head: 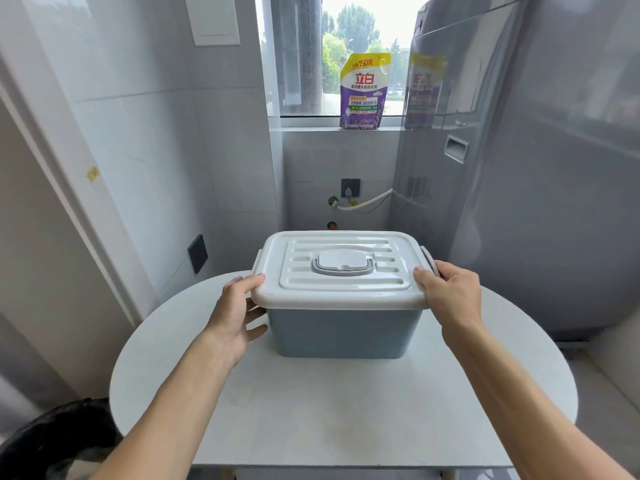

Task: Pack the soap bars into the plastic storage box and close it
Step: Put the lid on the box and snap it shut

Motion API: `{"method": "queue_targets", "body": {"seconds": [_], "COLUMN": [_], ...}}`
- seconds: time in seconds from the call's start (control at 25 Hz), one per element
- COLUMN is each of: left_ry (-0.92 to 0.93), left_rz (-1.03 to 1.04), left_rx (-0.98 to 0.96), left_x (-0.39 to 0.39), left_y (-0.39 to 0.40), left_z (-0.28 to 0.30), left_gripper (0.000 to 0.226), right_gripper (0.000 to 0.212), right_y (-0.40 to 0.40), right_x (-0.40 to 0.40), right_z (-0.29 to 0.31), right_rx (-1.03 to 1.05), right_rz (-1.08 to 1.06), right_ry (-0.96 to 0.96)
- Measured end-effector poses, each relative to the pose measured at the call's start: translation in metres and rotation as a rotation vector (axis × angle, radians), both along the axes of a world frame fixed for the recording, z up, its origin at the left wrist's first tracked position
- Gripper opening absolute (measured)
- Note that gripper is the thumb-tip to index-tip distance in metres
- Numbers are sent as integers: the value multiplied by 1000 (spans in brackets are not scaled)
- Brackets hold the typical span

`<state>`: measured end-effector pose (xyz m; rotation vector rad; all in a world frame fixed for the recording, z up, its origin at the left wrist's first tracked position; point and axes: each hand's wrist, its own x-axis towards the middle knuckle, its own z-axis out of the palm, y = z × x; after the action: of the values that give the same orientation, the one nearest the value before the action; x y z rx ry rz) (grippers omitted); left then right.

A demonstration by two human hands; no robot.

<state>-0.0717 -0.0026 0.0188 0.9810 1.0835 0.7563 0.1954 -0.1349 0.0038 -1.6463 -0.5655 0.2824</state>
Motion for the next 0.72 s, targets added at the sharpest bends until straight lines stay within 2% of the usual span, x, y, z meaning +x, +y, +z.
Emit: {"method": "queue_targets", "body": {"seconds": [0.12,0.2,0.32,0.48,0.6,0.72], "left_ry": [-103,-183,-285,-199,-167,-124], "left_rz": [-14,42,251,228,245,248], "left_rx": [-95,-70,51,267,270,331], "left_x": [-1,1,4,12,12,15], "left_y": [-2,1,6,0,3,3], "left_z": [-1,-2,-6,-3,-6,-8], "left_gripper": [23,21,39,25,28,40], "right_gripper": [40,41,29,37,42,43], "right_y": [0,1,2,3,4,6], "right_x": [2,3,4,4,4,6], "right_z": [-2,-4,-6,-8,-8,-11], "right_rx": [-14,6,39,10,-11,-15], "right_rz": [-1,10,15,-1,-17,-30], "right_ry": [-30,-26,5,-16,-40,-58]}}
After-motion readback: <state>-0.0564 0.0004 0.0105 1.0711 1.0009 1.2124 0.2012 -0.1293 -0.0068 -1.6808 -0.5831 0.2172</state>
